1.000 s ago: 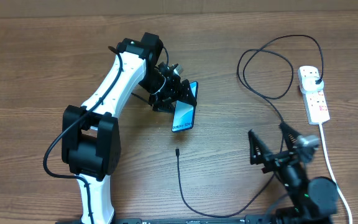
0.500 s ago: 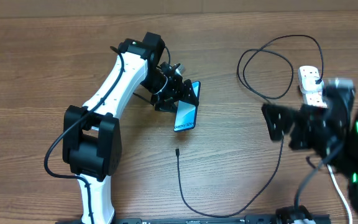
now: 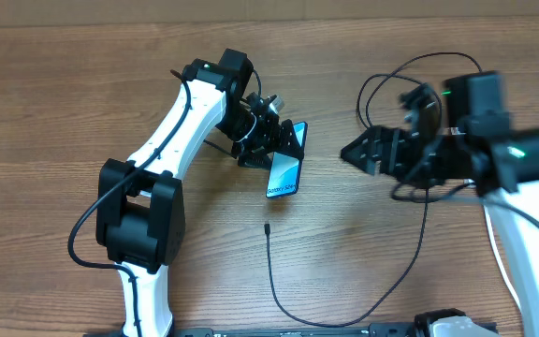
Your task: Plug charger to phone and switch on socket
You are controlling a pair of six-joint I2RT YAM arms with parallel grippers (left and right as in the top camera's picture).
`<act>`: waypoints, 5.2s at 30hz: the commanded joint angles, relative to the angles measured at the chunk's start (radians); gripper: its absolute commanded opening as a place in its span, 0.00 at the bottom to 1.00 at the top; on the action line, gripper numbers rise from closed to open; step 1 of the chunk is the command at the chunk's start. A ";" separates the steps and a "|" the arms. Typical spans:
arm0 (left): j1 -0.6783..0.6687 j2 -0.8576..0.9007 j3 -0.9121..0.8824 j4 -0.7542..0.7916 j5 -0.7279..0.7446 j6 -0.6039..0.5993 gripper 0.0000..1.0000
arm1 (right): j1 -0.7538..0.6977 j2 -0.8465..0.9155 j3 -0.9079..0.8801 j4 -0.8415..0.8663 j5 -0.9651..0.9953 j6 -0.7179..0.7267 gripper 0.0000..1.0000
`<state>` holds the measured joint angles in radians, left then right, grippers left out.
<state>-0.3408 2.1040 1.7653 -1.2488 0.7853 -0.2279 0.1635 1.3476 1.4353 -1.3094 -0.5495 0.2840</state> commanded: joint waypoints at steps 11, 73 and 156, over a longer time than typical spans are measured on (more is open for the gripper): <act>-0.003 -0.021 0.022 0.006 0.172 0.027 0.79 | 0.216 0.188 -0.221 0.364 -0.055 0.164 0.78; 0.066 -0.021 0.159 0.161 0.796 0.274 0.68 | 0.078 0.184 -0.204 0.752 -0.467 0.205 0.04; -0.134 0.002 0.045 0.011 -0.649 -0.167 0.04 | -0.020 0.184 -0.206 0.256 0.298 0.104 1.00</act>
<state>-0.4507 2.1036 1.8492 -1.2575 0.1993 -0.3393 0.1455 1.5383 1.2312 -1.0679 -0.3305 0.3996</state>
